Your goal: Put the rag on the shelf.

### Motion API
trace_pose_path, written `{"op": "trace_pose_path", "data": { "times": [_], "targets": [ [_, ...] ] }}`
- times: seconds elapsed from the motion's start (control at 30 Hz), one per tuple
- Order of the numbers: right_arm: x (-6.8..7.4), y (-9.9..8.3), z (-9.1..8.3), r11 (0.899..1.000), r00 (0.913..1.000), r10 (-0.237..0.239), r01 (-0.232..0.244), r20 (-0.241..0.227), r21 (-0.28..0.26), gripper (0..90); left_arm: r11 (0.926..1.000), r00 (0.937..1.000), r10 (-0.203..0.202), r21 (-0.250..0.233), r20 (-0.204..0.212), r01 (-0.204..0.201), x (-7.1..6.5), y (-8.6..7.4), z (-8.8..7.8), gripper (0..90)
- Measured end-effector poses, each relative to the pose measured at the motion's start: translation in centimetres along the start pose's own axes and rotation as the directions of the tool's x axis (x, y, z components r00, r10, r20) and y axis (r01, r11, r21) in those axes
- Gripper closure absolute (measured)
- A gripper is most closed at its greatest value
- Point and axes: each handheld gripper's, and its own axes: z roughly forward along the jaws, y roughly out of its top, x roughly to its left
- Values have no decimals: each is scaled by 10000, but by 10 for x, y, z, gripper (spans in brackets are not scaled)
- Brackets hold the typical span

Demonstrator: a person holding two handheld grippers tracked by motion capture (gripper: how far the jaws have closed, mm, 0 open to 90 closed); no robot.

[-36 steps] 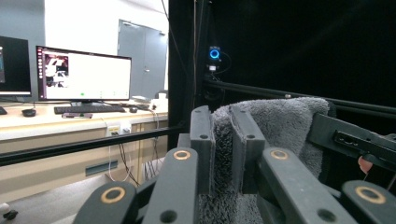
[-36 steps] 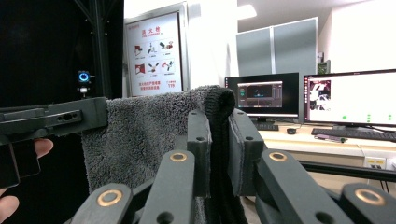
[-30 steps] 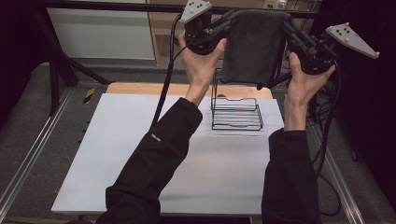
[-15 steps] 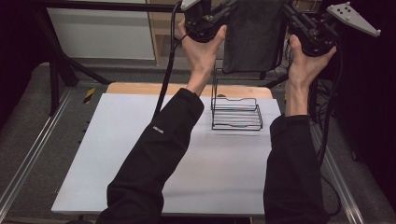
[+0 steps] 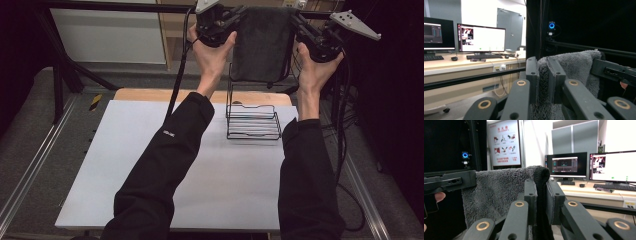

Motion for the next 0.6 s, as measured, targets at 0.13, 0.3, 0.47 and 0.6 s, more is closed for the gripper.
{"op": "trace_pose_path", "data": {
  "times": [0.13,0.3,0.47,0.6],
  "targets": [
    [-3,-4,1,9996,9998,-189,188,65,202,811,9995,9996,-238,186,151,235,4,-7,4,809],
    [-9,-12,-1,9986,9998,-173,166,136,499,811,9988,9997,-55,482,233,43,2,-15,8,809],
    [-13,-26,-7,9963,9996,-248,235,147,826,810,9970,9988,42,771,494,-80,0,-30,5,809],
    [-16,-39,-14,9925,9997,-239,225,100,1201,810,9946,9976,67,1029,685,-138,0,-44,3,808]
  ]
}}
